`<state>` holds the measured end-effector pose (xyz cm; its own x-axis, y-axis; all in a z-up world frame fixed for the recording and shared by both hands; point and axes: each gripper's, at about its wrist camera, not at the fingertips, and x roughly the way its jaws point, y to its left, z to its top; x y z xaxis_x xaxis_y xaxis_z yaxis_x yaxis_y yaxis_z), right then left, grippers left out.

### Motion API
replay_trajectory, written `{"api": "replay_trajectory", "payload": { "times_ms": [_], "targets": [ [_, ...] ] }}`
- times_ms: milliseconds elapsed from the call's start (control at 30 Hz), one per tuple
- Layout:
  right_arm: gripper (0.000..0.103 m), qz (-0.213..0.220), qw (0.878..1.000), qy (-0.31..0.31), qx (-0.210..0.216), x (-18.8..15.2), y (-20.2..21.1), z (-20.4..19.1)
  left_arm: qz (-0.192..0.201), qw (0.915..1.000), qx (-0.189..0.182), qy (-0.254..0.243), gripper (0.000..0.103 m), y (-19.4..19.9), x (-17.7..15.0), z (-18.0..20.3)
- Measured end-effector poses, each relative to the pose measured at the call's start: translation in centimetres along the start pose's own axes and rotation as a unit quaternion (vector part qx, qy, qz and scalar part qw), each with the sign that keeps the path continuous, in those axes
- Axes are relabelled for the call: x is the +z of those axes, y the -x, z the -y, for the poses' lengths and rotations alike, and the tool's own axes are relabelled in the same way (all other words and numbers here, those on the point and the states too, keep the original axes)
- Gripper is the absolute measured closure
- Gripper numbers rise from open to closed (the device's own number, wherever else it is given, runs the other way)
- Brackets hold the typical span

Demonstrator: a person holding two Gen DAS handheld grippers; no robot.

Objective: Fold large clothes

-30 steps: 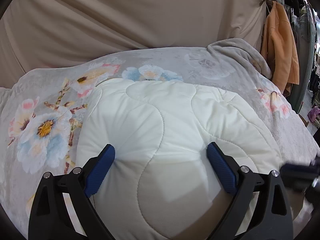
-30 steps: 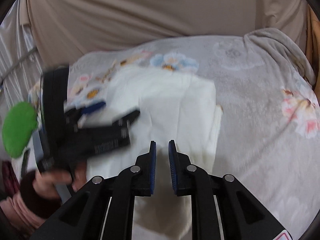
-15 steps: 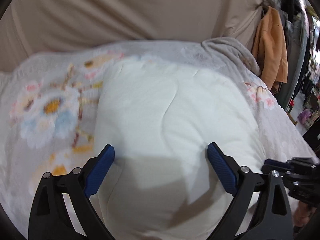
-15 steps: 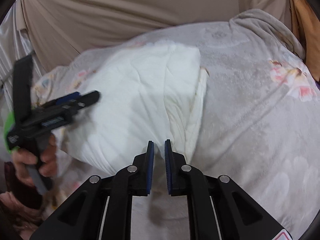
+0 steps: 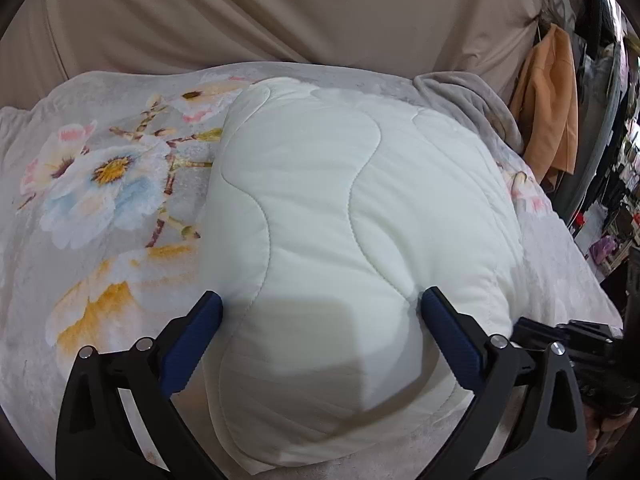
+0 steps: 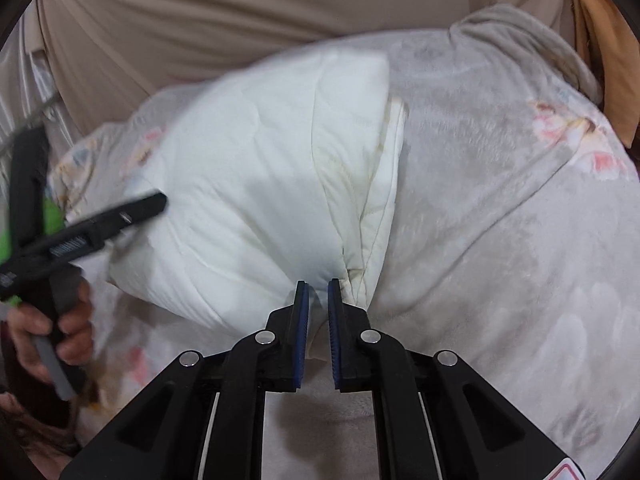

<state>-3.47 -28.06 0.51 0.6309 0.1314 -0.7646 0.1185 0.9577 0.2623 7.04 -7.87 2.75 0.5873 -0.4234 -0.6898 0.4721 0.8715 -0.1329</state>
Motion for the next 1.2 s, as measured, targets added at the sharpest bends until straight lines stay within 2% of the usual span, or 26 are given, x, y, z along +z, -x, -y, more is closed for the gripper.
{"api": "replay_trajectory", "payload": {
  "times_ms": [67, 200, 300, 433, 500, 567, 667, 767, 933, 1000, 1067, 1133, 1200],
  "targets": [
    [0.094, 0.009, 1.000, 0.005, -0.008, 0.3, 0.8, -0.4, 0.004, 0.9999, 0.011, -0.007, 0.005, 0.3, -0.1, 0.3],
    [0.087, 0.032, 0.999, -0.014, 0.018, 1.4, 3.4, -0.1, 0.000, 0.9999, -0.001, 0.011, 0.005, 0.5, 0.1, -0.3],
    [0.082, 0.048, 0.999, -0.015, 0.016, 2.6, 4.7, -0.4, 0.000, 0.9999, -0.001, 0.013, 0.005, 0.4, 0.0, -0.5],
    [0.081, 0.075, 0.997, -0.009, 0.016, 4.0, 5.4, -1.2, 0.000, 0.9999, -0.002, 0.013, 0.005, 0.4, 0.0, -0.5],
    [0.081, 0.070, 0.998, -0.003, 0.011, 4.4, 4.5, -1.6, -0.001, 0.9999, -0.002, 0.014, 0.005, 0.4, 0.0, -0.5],
    [0.081, 0.045, 0.999, 0.005, -0.012, 4.2, 2.1, -1.5, -0.002, 0.9999, -0.005, 0.014, 0.005, 0.3, -0.1, -0.4],
    [0.082, 0.023, 1.000, -0.004, -0.010, 3.6, -0.7, -0.8, -0.002, 1.0000, -0.001, 0.003, 0.005, 0.2, -0.3, -0.2],
    [0.082, 0.024, 1.000, -0.005, -0.009, 3.7, -0.2, -0.8, -0.001, 1.0000, 0.002, 0.004, 0.005, 0.1, -0.3, -0.2],
    [0.080, 0.041, 0.999, -0.021, 0.011, 4.0, 1.9, -0.3, -0.006, 0.9997, -0.013, 0.019, 0.005, 0.6, 0.0, -1.0],
    [0.068, 0.054, 0.998, -0.031, 0.018, 4.2, 3.0, 0.1, -0.005, 0.9993, -0.024, 0.029, 0.006, 1.2, 0.4, -1.3],
    [0.052, 0.065, 0.997, -0.038, 0.016, 4.6, 3.8, 0.6, 0.004, 0.9985, -0.035, 0.042, 0.006, 2.0, 0.9, -1.9],
    [0.045, 0.066, 0.997, -0.042, 0.009, 4.9, 4.0, 1.2, 0.012, 0.9973, -0.045, 0.056, 0.006, 2.8, 1.6, -2.8],
    [0.039, 0.055, 0.997, -0.057, 0.021, 5.1, 3.6, 2.1, 0.012, 0.9957, -0.057, 0.072, 0.006, 3.1, 2.5, -4.1]
  ]
}}
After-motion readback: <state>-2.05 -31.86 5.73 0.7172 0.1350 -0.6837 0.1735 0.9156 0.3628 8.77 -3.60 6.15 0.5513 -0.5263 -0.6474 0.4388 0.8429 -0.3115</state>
